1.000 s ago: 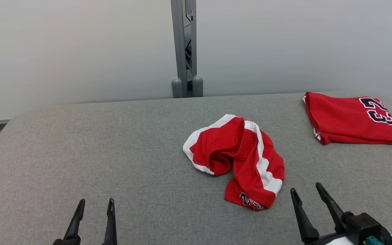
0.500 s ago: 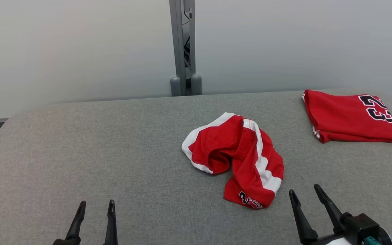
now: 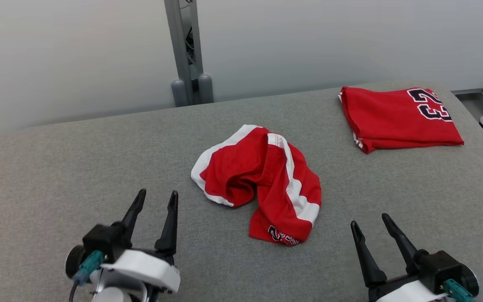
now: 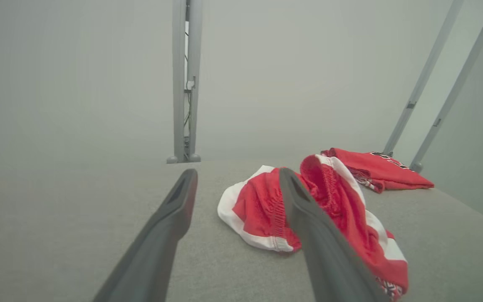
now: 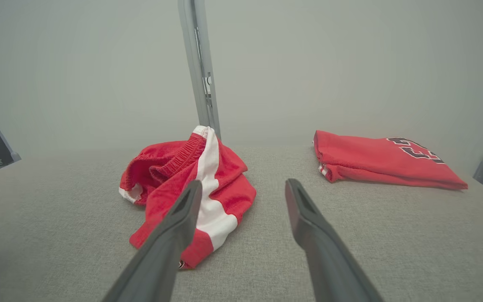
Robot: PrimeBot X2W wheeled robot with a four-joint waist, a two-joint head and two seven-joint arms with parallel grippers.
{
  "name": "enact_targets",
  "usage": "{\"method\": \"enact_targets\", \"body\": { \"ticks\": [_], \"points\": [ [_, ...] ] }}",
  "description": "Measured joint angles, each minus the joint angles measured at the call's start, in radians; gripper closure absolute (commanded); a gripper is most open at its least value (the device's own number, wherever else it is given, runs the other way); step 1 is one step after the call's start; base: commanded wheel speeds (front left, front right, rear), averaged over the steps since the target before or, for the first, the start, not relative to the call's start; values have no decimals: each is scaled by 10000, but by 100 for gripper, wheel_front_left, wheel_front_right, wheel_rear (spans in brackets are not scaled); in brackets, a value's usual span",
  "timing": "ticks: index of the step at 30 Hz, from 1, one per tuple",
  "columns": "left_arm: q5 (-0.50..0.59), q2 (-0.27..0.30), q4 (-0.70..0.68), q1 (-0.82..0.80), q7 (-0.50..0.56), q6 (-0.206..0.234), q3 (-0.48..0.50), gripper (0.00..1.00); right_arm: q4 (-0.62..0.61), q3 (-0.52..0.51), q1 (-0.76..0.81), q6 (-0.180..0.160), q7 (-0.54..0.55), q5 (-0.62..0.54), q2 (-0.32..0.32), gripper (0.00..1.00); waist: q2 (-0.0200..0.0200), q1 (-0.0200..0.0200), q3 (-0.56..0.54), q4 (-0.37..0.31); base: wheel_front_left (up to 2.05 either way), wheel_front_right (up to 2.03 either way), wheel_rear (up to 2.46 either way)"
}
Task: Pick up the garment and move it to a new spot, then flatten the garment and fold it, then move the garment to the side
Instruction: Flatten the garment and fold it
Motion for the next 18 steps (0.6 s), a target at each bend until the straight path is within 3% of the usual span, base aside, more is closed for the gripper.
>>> {"method": "enact_targets", "body": {
  "ticks": [5,18],
  "points": [
    [-702,-8,589,-1643,1200,-113,-709,0,-79,77,-381,0,0,-17,4,0,0,0,552,-472,0,0,0],
    [-2727,-19,1898,-4731,4071,132,-1791,0,-290,48,-1080,0,0,194,-6,0,0,0,2071,-1692,0,0,0]
  ]
}}
